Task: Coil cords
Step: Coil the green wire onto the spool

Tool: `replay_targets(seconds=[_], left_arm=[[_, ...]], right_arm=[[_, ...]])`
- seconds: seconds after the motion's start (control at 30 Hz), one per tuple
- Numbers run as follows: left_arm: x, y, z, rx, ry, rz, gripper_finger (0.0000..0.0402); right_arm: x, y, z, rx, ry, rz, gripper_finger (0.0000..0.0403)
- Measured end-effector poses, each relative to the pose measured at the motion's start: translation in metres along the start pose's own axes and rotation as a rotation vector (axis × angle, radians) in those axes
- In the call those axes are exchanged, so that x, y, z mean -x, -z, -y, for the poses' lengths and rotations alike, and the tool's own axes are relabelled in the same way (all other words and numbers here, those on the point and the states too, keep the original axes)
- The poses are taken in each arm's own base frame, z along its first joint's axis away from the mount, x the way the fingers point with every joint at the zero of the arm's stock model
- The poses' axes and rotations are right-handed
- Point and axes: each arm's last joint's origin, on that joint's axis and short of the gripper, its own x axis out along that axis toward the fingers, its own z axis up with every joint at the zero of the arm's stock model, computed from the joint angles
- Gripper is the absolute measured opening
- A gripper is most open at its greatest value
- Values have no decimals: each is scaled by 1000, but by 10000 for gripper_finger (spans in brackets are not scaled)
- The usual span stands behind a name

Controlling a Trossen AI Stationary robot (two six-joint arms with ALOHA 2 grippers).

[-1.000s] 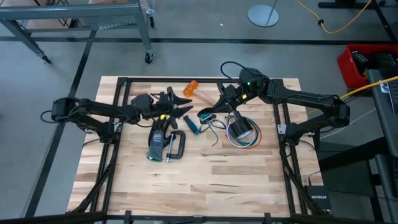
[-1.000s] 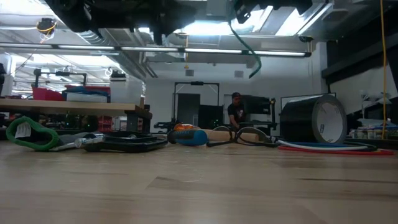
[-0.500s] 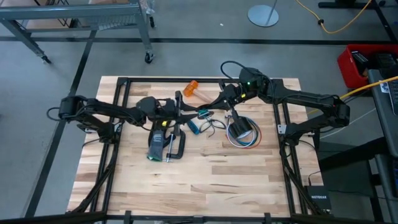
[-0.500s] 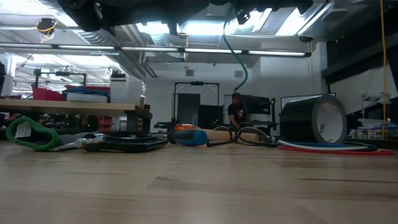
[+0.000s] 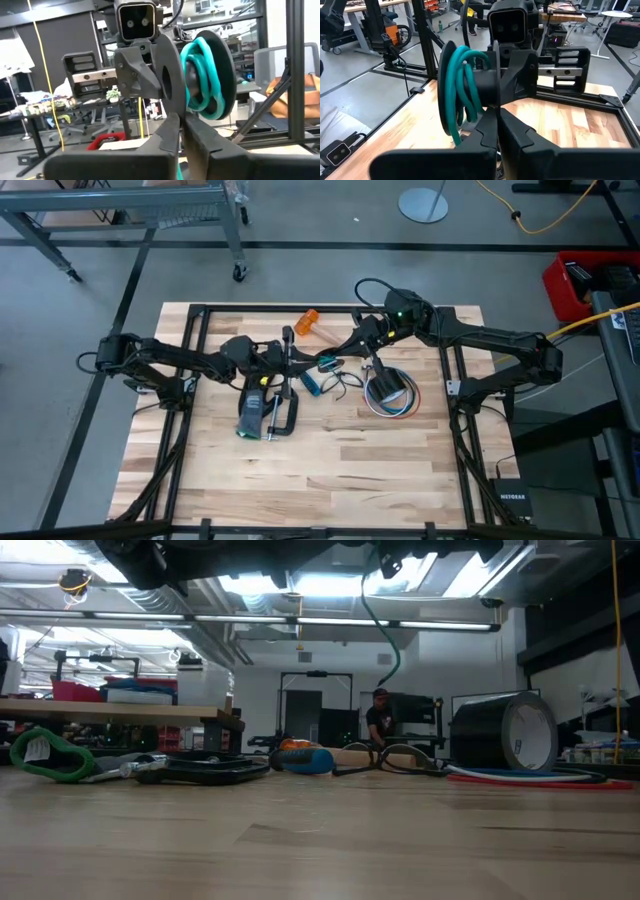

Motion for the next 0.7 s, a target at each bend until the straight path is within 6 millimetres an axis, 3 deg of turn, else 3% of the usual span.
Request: replay_targets(seconds=[0.33,0.7], left_arm=[[0,0,1,-46,0,2,2],[1,-1,0,-51,-31,-6,1]], right_arm=[[0,0,0,-1,-1,1,7],[3,-3,-2,-5,4,10,50]])
